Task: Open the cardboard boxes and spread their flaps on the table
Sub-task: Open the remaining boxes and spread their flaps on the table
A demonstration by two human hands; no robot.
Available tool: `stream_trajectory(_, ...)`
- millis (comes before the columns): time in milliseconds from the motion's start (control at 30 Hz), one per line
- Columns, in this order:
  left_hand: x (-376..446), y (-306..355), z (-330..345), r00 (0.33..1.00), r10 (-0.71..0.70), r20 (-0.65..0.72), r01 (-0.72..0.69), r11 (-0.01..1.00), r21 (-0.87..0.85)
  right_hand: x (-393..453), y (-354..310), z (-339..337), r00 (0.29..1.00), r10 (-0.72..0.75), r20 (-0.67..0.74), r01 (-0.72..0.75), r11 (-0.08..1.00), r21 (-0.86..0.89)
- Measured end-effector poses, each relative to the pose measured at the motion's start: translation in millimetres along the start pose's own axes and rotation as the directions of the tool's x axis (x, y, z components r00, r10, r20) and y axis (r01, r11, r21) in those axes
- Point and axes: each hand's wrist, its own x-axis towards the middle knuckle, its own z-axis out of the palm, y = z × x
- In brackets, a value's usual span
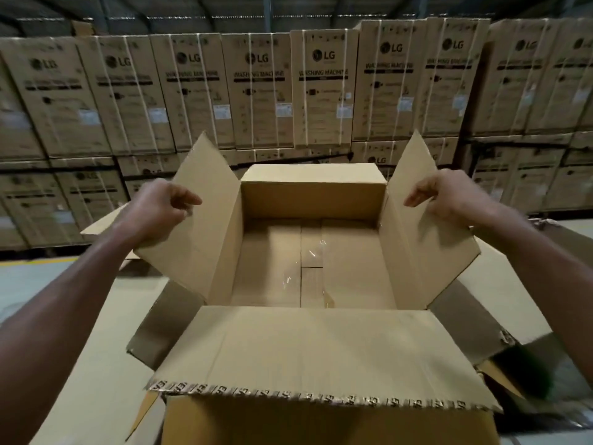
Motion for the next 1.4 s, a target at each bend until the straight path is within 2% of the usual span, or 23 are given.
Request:
stream_trajectory(167,-21,-22,14,1.0,-0.013,0.003,0.013,1.0,-0.025,-9,18,12,0.999,-0.012,0.038,0.011,0.999,0.039)
stream_trajectory(467,-54,-54,35,0.977,-0.127,0.171,0.142,0.987,-0.074,-8,38,53,0.977,-0.005,0.211,0.003,1.0,0.007)
stream_trajectory(600,-63,-63,58,0.971,-0.161,0.175,0.165,0.986,-0.005,-2,47,74,0.962,0.019,0.271,-0.028,0.999,0.028)
stream_trajectory(933,-79,-78,109,0.966,-0.19,0.178,0.199,0.979,-0.036,-13,77,130,0.949,0.064,0.308,-0.068,0.998,0.002)
stream_trajectory(1233,-91,-99,134,0.956,-0.209,0.207,0.214,0.977,-0.004,-28,104,158,0.953,0.126,0.274,-0.153,0.985,0.077)
stream_trajectory(1400,-88,-107,144,0.947,-0.236,0.218,0.239,0.971,0.013,-27,119,165,0.954,0.146,0.261,-0.162,0.986,0.041)
